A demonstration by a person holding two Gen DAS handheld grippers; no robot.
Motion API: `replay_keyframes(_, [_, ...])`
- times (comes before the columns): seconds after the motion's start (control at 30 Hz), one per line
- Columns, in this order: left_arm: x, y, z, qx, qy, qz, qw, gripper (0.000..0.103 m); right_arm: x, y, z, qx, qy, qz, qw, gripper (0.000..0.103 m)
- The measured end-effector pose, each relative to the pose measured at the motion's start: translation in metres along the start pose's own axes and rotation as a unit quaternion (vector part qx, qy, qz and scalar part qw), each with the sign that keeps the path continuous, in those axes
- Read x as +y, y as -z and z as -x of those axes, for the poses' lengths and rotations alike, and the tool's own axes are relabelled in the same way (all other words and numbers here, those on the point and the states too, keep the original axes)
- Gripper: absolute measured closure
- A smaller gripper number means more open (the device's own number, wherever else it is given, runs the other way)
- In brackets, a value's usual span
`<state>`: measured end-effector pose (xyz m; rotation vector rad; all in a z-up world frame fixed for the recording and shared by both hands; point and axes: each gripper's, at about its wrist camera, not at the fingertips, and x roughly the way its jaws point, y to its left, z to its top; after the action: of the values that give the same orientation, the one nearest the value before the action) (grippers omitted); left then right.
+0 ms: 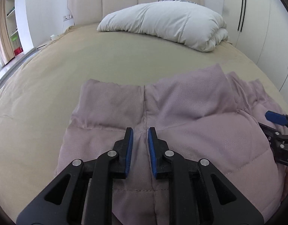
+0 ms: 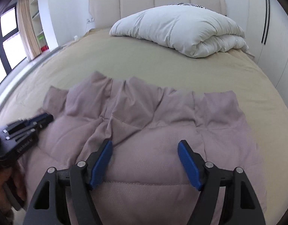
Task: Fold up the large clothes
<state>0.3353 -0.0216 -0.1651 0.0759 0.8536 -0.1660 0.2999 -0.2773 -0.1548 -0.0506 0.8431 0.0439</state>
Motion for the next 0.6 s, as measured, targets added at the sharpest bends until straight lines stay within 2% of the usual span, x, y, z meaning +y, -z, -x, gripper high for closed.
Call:
replay_keyframes(0.07, [0.012, 0.006, -0.015, 0.010, 0.026, 0.020, 0.9994, 0.086, 0.005, 0.008, -0.018, -0.008, 0.012, 0.013, 1.000, 0.024])
replay_keyframes(0.13, [0.018, 0.006, -0.023, 0.007, 0.042, 0.035, 0.9984, 0.086, -0.002, 0.011, -0.029, -0.017, -0.001, -0.006, 1.000, 0.023])
replay_keyframes(0.23, [0.020, 0.004, -0.037, 0.010, 0.045, 0.036, 0.9983, 0.087, -0.004, 0.014, -0.040, -0.032, 0.000, -0.011, 0.999, 0.022])
replay_keyframes(0.33, [0.025, -0.001, -0.031, 0.023, 0.052, 0.040, 0.9976, 0.087, -0.003, 0.009, -0.042, -0.021, -0.001, -0.011, 1.000, 0.021])
replay_keyframes(0.4, [0.022, 0.000, -0.008, 0.011, 0.038, 0.029, 0.9988, 0.086, -0.010, 0.000, -0.030, -0.002, -0.016, -0.015, 1.000, 0.023])
replay_keyframes(0.43, [0.016, -0.001, 0.004, 0.001, 0.034, 0.029, 0.9990, 0.086, -0.016, -0.004, -0.020, 0.004, -0.027, -0.027, 0.999, 0.027])
replay_keyframes(0.5, [0.002, 0.005, 0.033, -0.028, 0.032, 0.016, 0.9990, 0.086, -0.035, -0.010, 0.006, -0.023, -0.037, -0.067, 0.997, 0.027])
replay_keyframes(0.57, [-0.021, 0.010, 0.041, -0.050, 0.020, -0.032, 0.9980, 0.086, -0.056, -0.011, 0.024, -0.057, -0.010, -0.098, 0.994, 0.024])
replay_keyframes(0.6, [-0.031, 0.009, 0.031, -0.038, 0.012, -0.048, 0.9981, 0.086, -0.066, -0.011, 0.022, -0.056, 0.011, -0.108, 0.993, 0.020])
